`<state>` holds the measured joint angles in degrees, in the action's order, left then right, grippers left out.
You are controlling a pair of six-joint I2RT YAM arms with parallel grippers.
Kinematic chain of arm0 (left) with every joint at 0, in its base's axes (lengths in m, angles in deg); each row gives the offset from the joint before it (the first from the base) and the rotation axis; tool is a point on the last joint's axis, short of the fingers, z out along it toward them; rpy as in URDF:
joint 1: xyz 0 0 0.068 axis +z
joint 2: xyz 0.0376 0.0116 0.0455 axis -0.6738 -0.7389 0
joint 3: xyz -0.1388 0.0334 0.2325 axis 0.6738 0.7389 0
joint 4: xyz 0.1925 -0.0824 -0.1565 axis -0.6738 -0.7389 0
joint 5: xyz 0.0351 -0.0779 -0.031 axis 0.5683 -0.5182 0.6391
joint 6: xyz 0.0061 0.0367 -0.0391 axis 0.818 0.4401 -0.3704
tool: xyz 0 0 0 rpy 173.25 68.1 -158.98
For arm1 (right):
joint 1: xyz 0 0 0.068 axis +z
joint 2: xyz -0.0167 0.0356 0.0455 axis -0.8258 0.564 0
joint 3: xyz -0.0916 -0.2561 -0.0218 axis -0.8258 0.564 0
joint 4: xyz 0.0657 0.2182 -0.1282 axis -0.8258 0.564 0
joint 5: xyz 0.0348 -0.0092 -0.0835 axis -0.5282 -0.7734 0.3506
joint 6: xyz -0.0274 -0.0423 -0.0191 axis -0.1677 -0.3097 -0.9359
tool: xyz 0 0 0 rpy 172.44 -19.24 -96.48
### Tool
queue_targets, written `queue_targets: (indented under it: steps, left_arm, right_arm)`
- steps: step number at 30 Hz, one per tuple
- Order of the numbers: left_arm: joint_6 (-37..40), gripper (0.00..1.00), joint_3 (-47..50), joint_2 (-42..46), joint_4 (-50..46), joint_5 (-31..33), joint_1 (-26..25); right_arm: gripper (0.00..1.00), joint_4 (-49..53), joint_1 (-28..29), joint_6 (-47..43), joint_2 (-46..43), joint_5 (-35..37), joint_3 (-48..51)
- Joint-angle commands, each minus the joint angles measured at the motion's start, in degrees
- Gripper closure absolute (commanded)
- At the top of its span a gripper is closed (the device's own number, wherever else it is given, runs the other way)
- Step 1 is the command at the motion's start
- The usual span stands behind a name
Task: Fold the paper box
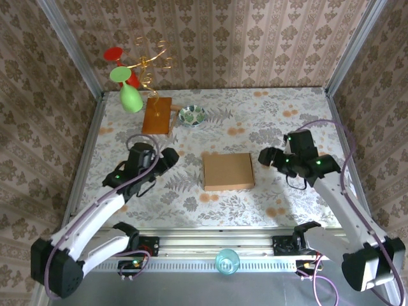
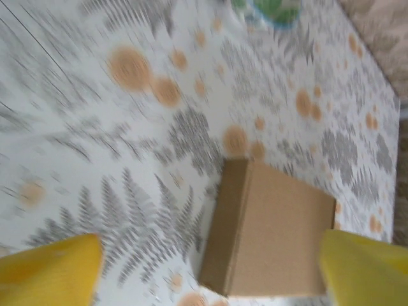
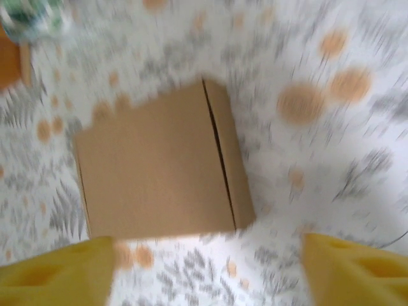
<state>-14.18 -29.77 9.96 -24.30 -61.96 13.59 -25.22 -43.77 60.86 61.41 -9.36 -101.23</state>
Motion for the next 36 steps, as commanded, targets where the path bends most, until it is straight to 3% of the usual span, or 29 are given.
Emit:
queue_targets:
  steps: [1, 4, 6, 7, 8, 10, 12, 13, 14, 16, 23, 26, 30, 34, 36]
  left_arm:
    - [11.49, 0.00, -2.37, 6.10, -7.37, 12.47, 3.48]
    - [13.37, 0.00, -2.93, 10.11, -15.30, 31.43, 4.10]
    - [9.96, 0.00, -3.04, 9.97, -22.43, 45.27, 4.33]
    - [15.90, 0.00, -1.71, 9.39, -19.94, 49.16, 4.53]
    - [27.23, 0.00, 1.13, 9.01, -12.56, 49.59, 4.83]
    - [50.11, 0.00, 8.88, 8.97, 4.17, 43.47, 5.42]
    - [55.05, 0.00, 13.95, 7.76, 12.43, 41.18, 7.31]
    - [56.38, 0.00, 15.98, 6.59, 15.76, 36.54, 10.14]
    - [57.15, 0.00, 17.55, 4.94, 18.90, 29.87, 13.16]
    - [54.52, 0.00, 18.63, 0.96, 22.79, 23.10, 17.89]
    - [57.04, 0.00, 16.69, -17.85, 45.65, 8.16, 24.83]
    - [57.84, 0.00, 14.66, -24.92, 54.78, 3.50, 26.38]
    - [62.41, 0.00, 12.18, -30.07, 59.13, 0.32, 26.79]
    - [61.92, 0.00, 22.32, -38.90, 87.89, -0.21, 28.47]
    - [59.36, 0.00, 21.48, -36.57, 81.59, 2.24, 28.88]
  right_arm:
    - [0.00, 2.78, 0.19, -1.44, -6.26, 20.45, -3.54]
    - [0.00, -1.85, 0.31, 0.21, -10.75, 38.07, 1.16]
    - [0.00, -15.95, 0.29, -4.55, -14.13, 45.63, 11.22]
    - [0.00, -27.58, 0.31, -10.88, -15.95, 46.89, 18.23]
    - [0.00, -38.67, 0.29, -16.45, -17.28, 47.71, 24.64]
    - [0.00, -55.29, 0.19, -26.15, -15.87, 46.25, 32.79]
    - [0.00, -58.74, -0.48, -29.66, -10.06, 42.79, 33.67]
    - [0.00, -58.64, -1.39, -29.62, -6.53, 39.57, 33.16]
    - [0.00, -59.66, -1.87, -29.79, -3.17, 36.17, 32.94]
    - [0.00, -64.55, -1.95, -30.71, 2.04, 33.39, 33.58]
    - [0.00, -85.92, -5.68, -33.34, 18.30, 21.95, 32.95]
    - [0.00, -87.87, -7.77, -33.76, 24.12, 18.72, 30.40]
    - [0.00, -98.66, -8.97, -33.35, 31.79, 16.01, 32.45]
    - [0.00, -92.14, -9.18, -32.36, 30.98, 17.49, 30.11]
    - [0.00, -90.99, -9.77, -31.84, 31.26, 17.07, 29.23]
